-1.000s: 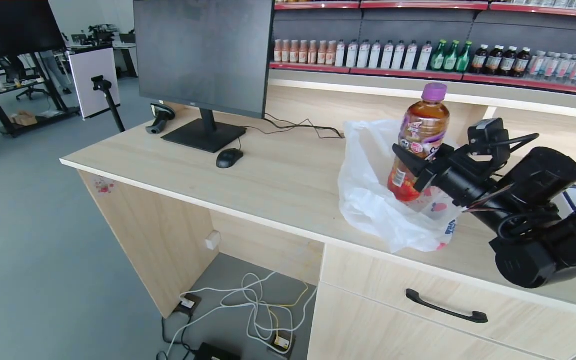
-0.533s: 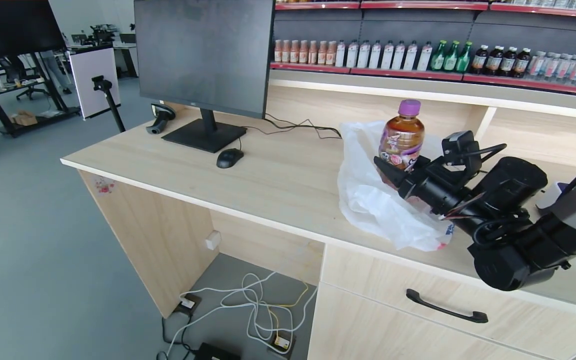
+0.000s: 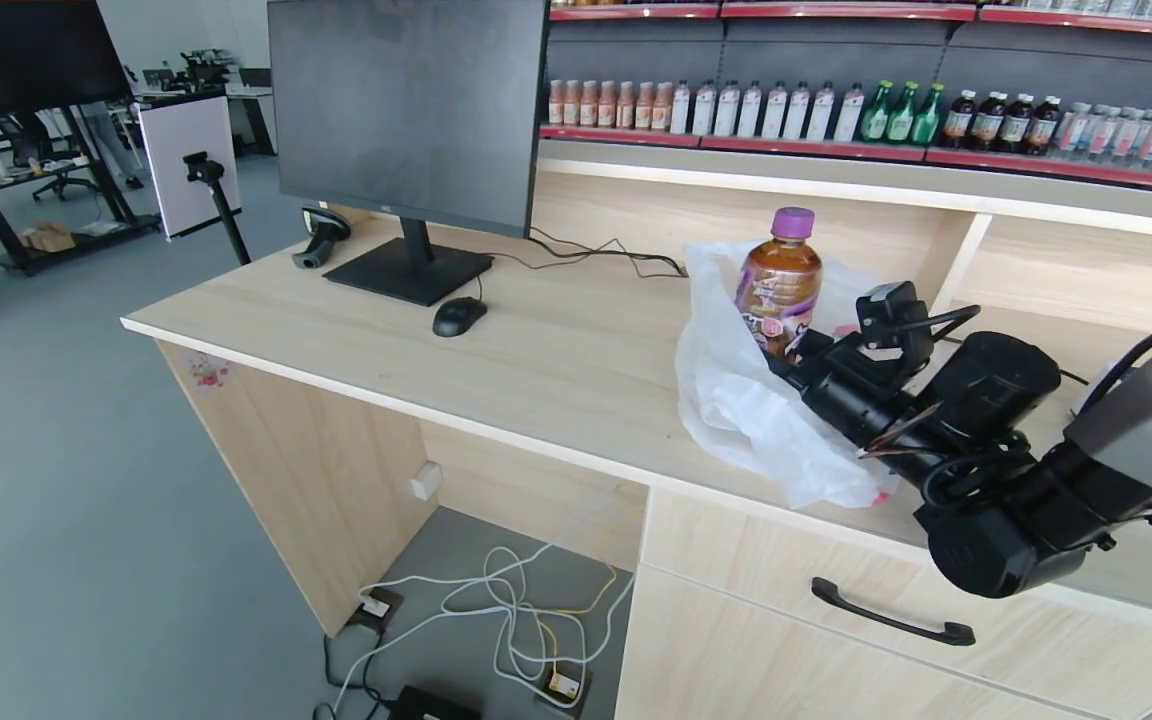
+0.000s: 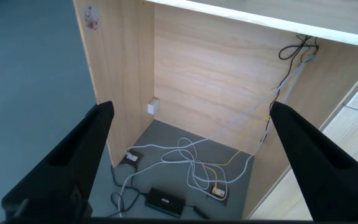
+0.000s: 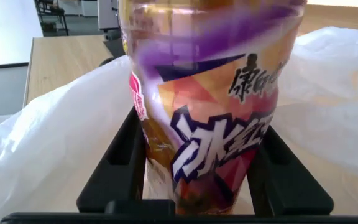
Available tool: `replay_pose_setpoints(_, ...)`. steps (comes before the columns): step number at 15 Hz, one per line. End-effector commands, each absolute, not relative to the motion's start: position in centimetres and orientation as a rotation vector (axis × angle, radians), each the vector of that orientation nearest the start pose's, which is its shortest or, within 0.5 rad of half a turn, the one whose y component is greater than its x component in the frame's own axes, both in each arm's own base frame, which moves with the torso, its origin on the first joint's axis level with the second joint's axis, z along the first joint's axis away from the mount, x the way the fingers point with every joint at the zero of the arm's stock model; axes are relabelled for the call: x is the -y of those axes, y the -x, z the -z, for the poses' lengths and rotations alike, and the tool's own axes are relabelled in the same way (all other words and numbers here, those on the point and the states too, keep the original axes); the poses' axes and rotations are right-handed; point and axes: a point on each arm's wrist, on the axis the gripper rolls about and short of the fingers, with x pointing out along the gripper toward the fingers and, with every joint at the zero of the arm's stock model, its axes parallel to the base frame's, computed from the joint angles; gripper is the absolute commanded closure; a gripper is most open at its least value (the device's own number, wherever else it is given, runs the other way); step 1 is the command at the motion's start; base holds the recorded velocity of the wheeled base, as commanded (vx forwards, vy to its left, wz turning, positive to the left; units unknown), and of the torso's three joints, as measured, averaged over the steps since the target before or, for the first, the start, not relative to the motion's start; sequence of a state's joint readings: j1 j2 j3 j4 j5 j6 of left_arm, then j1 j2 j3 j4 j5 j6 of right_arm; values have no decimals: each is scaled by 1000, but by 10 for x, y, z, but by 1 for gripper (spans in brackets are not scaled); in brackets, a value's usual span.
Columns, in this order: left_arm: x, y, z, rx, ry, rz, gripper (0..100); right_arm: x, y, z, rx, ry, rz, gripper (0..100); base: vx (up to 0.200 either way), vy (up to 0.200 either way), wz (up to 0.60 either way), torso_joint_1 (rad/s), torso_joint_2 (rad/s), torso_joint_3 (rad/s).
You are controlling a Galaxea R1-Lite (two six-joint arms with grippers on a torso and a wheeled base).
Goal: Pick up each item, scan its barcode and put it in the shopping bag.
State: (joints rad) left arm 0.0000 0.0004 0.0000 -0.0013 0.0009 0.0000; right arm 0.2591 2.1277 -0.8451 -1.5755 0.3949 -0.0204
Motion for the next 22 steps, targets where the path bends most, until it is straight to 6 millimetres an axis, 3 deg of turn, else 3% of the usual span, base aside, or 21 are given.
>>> replay_pose_setpoints(1, 0, 23, -76, 0, 0, -2, 0, -106, -365, -128, 274, 40, -648, 100, 0, 0, 0, 0, 0, 0)
replay_pose_setpoints(6, 0, 23, -76, 0, 0, -2, 0, -101, -367, -124, 262, 39, -637, 100, 0, 0, 0, 0, 0, 0)
replay_pose_setpoints(7, 0, 23, -76, 0, 0, -3, 0, -100, -367, -123, 258, 39, -635, 0, 0, 0, 0, 0, 0, 0)
replay_pose_setpoints(12, 0, 23, -76, 0, 0, -2, 0, -99, -365, -139, 308, 49, -629, 0, 0, 0, 0, 0, 0, 0)
replay_pose_setpoints(15, 0, 23, -76, 0, 0, -2, 0, -76, -364, -156, 362, 94, -566, 0, 0, 0, 0, 0, 0, 0)
replay_pose_setpoints(17, 0, 23, -76, 0, 0, -2, 0, -57, -351, -166, 371, 124, -519, 0, 0, 0, 0, 0, 0, 0)
replay_pose_setpoints(19, 0, 23, -76, 2, 0, -2, 0, -54, -337, -183, 411, 131, -513, 0, 0, 0, 0, 0, 0, 0)
replay_pose_setpoints(22, 0, 23, -76, 0, 0, -2, 0, -56, -319, -192, 425, 144, -522, 0, 0, 0, 0, 0, 0, 0)
